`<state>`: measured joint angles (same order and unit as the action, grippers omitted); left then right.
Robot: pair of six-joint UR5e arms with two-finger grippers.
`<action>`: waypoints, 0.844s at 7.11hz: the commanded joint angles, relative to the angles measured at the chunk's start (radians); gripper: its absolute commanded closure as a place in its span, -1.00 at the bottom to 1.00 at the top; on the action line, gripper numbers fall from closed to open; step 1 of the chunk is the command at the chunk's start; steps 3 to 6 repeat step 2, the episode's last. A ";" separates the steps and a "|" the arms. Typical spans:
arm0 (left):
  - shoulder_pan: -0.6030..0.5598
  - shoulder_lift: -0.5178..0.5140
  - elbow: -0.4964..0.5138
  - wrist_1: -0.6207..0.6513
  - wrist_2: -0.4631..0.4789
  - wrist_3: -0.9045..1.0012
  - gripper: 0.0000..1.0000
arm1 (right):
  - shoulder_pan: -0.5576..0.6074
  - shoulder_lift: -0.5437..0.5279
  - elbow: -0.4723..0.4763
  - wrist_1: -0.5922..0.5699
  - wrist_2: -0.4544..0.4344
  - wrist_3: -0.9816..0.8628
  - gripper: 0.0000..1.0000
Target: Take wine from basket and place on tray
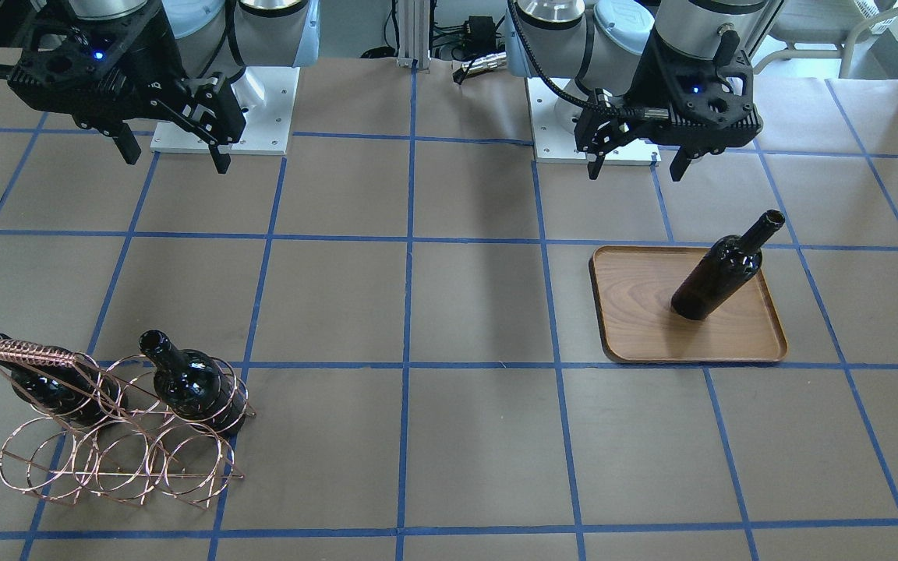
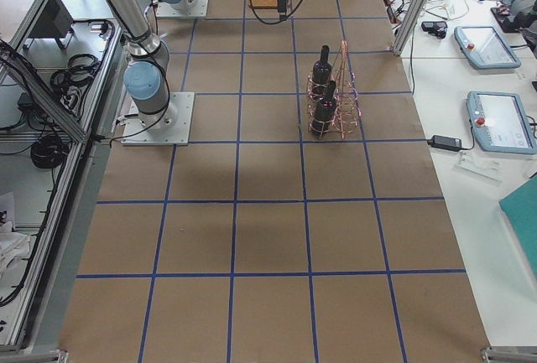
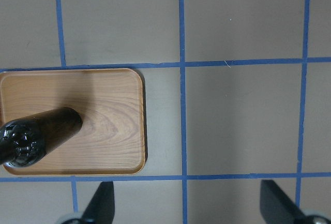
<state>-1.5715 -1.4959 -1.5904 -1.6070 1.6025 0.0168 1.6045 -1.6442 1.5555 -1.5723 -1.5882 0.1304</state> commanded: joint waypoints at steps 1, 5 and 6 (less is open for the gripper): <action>0.001 0.002 0.000 -0.007 0.000 0.000 -1.00 | 0.000 0.000 0.000 0.000 0.001 0.000 -1.00; 0.001 0.005 -0.002 -0.011 0.010 -0.001 -1.00 | 0.000 0.000 0.000 0.000 0.001 0.000 -1.00; 0.001 0.005 -0.002 -0.011 0.010 -0.001 -1.00 | 0.000 0.000 0.000 0.000 0.001 0.000 -1.00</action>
